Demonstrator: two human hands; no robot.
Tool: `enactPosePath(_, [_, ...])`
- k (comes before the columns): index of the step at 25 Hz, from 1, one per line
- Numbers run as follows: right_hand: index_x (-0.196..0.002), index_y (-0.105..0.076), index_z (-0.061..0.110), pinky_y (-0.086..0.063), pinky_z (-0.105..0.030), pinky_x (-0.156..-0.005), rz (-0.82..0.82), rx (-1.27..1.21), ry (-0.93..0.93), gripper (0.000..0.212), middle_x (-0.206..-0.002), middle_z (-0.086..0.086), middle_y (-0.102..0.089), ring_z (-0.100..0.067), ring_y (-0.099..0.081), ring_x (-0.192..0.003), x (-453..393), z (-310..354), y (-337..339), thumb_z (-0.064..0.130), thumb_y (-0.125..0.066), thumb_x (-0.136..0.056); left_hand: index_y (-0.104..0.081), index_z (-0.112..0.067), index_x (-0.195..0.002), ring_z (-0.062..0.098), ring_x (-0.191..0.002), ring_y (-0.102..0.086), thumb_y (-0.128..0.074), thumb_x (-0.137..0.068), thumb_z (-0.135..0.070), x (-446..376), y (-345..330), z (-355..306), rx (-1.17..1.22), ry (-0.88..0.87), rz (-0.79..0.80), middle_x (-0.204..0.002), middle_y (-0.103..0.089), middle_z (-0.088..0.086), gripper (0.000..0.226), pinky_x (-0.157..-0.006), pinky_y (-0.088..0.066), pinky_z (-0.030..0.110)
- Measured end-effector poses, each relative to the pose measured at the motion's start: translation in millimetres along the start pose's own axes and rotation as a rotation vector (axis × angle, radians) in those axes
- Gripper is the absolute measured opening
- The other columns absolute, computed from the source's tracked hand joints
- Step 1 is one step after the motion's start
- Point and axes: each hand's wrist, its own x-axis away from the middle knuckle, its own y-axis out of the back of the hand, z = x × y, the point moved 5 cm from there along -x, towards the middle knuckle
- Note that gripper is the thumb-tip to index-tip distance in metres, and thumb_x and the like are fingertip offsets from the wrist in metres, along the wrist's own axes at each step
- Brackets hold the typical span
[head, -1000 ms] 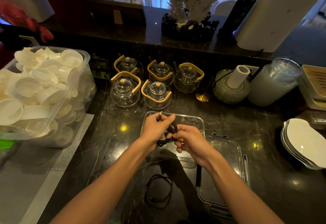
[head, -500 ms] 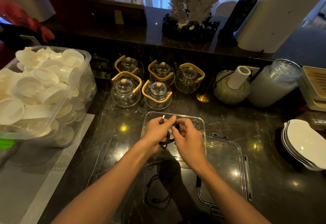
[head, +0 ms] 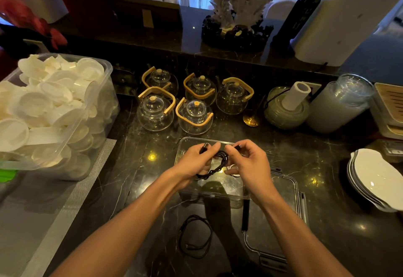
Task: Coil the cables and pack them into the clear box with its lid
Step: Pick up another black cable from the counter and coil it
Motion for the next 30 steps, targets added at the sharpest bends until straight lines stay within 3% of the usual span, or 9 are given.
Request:
enactPosePath(2, [-0.104,-0.063,0.002,-0.060,-0.032,-0.052,0.151,-0.071,-0.211,0.021,-0.097,-0.019,-0.073,-0.018,-0.073,-0.076,-3,-16,-2,0.022,-0.066,-0.098,-0.051,-0.015,-0.093,0.009,-0.049,-0.026,-0.055,-0.101,-0.044,-1,-4,-4,-0.049,0.018,0.070,-0.060,-0.033,-0.003,0.030,-0.041,-0.019,0.020])
enactPosePath(5, [-0.113,-0.063,0.001,-0.051,-0.025,-0.049,0.319,-0.080,-0.367,0.026,-0.088,-0.006,-0.074,-0.012,-0.070,-0.072,-6,-36,-2,0.023,-0.067,-0.098,-0.052,-0.019,-0.087,0.005,-0.048,-0.032,-0.054,-0.102,-0.042,-10,-9,-1,-0.227,0.070,0.120,-0.059,-0.038,-0.007,0.028,-0.044,-0.026,0.019])
enactPosePath(7, [-0.109,-0.068,0.002,-0.047,-0.024,-0.049,0.342,-0.007,-0.342,0.021,-0.077,0.002,-0.071,-0.008,-0.067,-0.067,-9,-43,0,0.020,-0.066,-0.098,-0.053,-0.017,-0.090,0.006,-0.051,-0.038,-0.057,-0.100,-0.029,-18,-12,-1,-0.295,0.097,0.157,-0.062,-0.041,-0.006,0.015,-0.047,-0.032,0.021])
enactPosePath(9, [-0.104,-0.069,-0.002,-0.045,-0.024,-0.048,0.308,0.087,-0.300,0.024,-0.078,-0.006,-0.067,-0.012,-0.061,-0.065,-16,-52,4,0.021,-0.067,-0.098,-0.052,-0.011,-0.097,0.009,-0.057,-0.040,-0.055,-0.096,-0.016,-25,-13,-5,-0.325,0.122,0.197,-0.067,-0.043,-0.002,0.006,-0.052,-0.035,0.023])
enactPosePath(13, [-0.101,-0.065,-0.006,-0.041,-0.025,-0.045,0.251,0.186,-0.294,0.032,-0.083,-0.018,-0.063,-0.015,-0.054,-0.057,-32,-64,17,0.025,-0.071,-0.095,-0.059,-0.001,-0.117,0.016,-0.074,-0.056,-0.057,-0.094,-0.004,-48,-3,-4,-0.571,0.092,0.225,-0.081,-0.059,0.007,0.024,-0.065,-0.048,0.027])
enactPosePath(18, [-0.109,-0.061,0.001,-0.055,-0.031,-0.046,0.217,0.428,-0.278,0.023,-0.082,-0.012,-0.063,-0.015,-0.062,-0.057,-52,-72,20,0.014,-0.072,-0.093,-0.076,-0.011,-0.102,0.016,-0.075,-0.068,-0.067,-0.090,-0.007,-73,2,17,-0.830,0.005,0.174,-0.079,-0.072,0.004,0.015,-0.074,-0.056,0.032])
enactPosePath(22, [-0.109,-0.063,0.011,-0.055,-0.038,-0.072,0.284,1.020,-0.124,0.017,-0.103,-0.011,-0.070,-0.029,-0.068,-0.090,-59,-85,9,0.019,-0.067,-0.095,-0.076,-0.005,-0.091,0.026,-0.078,-0.075,-0.071,-0.088,-0.012,-81,-2,53,-0.890,0.099,0.093,-0.083,-0.075,0.013,0.009,-0.072,-0.061,0.038])
enactPosePath(25, [-0.110,-0.065,0.007,-0.055,-0.042,-0.081,0.380,1.129,-0.138,0.018,-0.114,-0.017,-0.070,-0.036,-0.066,-0.104,-57,-102,2,0.011,-0.061,-0.093,-0.076,-0.003,-0.084,0.027,-0.076,-0.070,-0.073,-0.086,-0.016,-82,-3,67,-1.025,0.124,0.071,-0.077,-0.072,0.013,0.014,-0.068,-0.056,0.036])
enactPosePath(30, [-0.109,-0.064,0.004,-0.050,-0.038,-0.078,0.371,1.149,-0.205,0.018,-0.115,-0.018,-0.065,-0.036,-0.063,-0.105,-60,-119,-4,0.008,-0.058,-0.092,-0.076,-0.008,-0.086,0.025,-0.078,-0.069,-0.073,-0.084,-0.015,-81,4,83,-1.084,0.155,0.051,-0.076,-0.070,0.008,0.008,-0.069,-0.054,0.033])
